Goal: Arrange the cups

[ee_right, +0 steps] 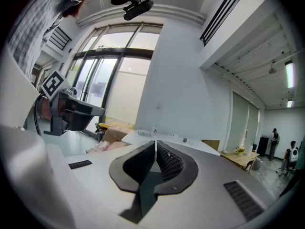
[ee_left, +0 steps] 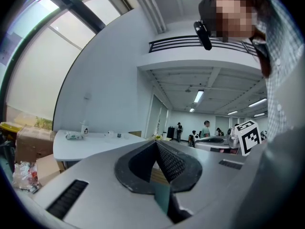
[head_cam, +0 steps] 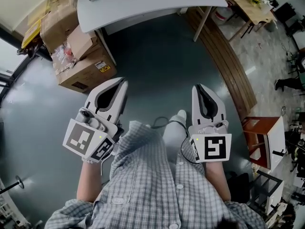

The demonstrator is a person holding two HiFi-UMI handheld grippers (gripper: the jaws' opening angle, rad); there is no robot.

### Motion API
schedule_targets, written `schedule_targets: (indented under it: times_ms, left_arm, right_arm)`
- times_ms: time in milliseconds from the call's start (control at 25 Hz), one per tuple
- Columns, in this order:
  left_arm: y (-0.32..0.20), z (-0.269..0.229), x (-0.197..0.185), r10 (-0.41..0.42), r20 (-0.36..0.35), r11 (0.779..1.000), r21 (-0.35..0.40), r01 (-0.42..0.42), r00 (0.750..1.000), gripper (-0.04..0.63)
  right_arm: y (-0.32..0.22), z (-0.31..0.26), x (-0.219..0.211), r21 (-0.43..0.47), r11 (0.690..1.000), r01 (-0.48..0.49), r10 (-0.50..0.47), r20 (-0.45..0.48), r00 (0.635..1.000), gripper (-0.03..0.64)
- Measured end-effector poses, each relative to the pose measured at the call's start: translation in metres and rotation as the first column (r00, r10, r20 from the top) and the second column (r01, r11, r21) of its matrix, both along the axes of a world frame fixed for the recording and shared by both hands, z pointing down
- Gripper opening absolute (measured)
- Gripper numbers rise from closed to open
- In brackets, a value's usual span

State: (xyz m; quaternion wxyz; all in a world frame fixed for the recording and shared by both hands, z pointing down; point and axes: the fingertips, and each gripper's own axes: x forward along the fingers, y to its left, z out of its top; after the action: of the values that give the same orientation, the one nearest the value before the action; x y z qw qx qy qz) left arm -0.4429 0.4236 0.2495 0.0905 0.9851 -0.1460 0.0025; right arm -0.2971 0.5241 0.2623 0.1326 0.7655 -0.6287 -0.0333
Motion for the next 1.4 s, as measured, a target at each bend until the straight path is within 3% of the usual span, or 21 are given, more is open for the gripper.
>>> schedule_targets:
  times_ms: [360,600,1160,1400]
  left_arm:
    - [-0.012,0.000,0.006,-0.038,-0.001,0.999,0.001,0.038,0.999,0.011]
    - [-0.025,0.004,0.025,-0.082,0.016,0.997,0.003,0.082,0.996,0.011]
    - [-0.080,-0.006,0.140,-0.146,0.049,0.989,0.026,0.145,0.988,0.011]
    - [-0.101,-0.019,0.193,-0.162,0.045,0.985,0.073,0.158,0.986,0.011]
  right_arm:
    - [-0.016,0.002,0.006,-0.012,0.999,0.037,-0.037,-0.011,0.999,0.029]
    - [-0.036,0.001,0.033,0.001,0.998,0.063,-0.063,-0.010,0.998,0.029]
    - [-0.121,-0.008,0.139,0.009,0.985,0.172,-0.172,0.015,0.985,0.028]
    - [-0.148,-0.007,0.190,0.020,0.980,0.196,-0.197,0.014,0.980,0.029]
